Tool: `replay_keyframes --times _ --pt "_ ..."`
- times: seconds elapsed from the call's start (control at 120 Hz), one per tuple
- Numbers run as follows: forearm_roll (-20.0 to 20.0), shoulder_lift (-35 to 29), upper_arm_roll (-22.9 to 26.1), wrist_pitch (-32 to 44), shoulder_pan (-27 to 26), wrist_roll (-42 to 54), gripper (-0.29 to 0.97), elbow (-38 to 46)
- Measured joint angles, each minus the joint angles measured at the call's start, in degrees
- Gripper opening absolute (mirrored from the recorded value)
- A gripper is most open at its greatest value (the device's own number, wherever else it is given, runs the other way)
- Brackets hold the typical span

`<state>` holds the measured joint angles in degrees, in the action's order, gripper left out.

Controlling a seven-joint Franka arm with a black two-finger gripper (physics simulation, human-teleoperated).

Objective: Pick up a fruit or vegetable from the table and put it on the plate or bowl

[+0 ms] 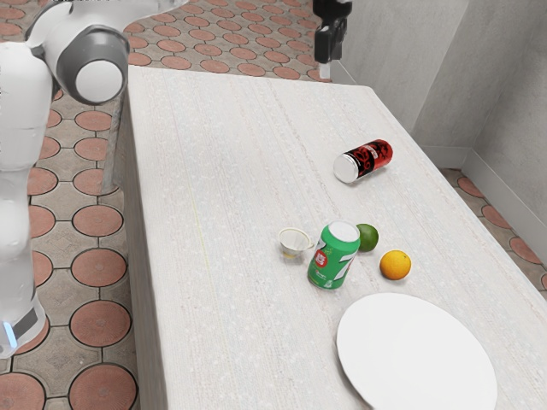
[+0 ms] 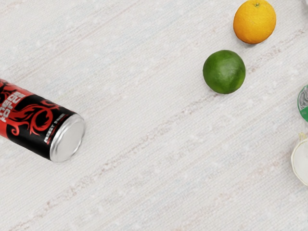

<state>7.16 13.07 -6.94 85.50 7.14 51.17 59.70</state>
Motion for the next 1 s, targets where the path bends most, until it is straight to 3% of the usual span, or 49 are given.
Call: replay_keyframes --times 0.167,0.283,0.417,0.575,1.0 --pt "4.00 0.70 1.74 -4.81 -1.06 9.07 0.68 0.11" --pt "4.79 1.97 1.60 -3.12 -0.13 13.42 0.68 0.09" --pt "10.60 8.34 2.01 -0.99 1.12 17.38 0.68 0.17" --pt "13.68 12.35 2.94 1.90 0.75 21.09 0.68 0.22" --pt "13.67 19.14 4.05 9.37 -3.56 27.04 0.68 2.54"
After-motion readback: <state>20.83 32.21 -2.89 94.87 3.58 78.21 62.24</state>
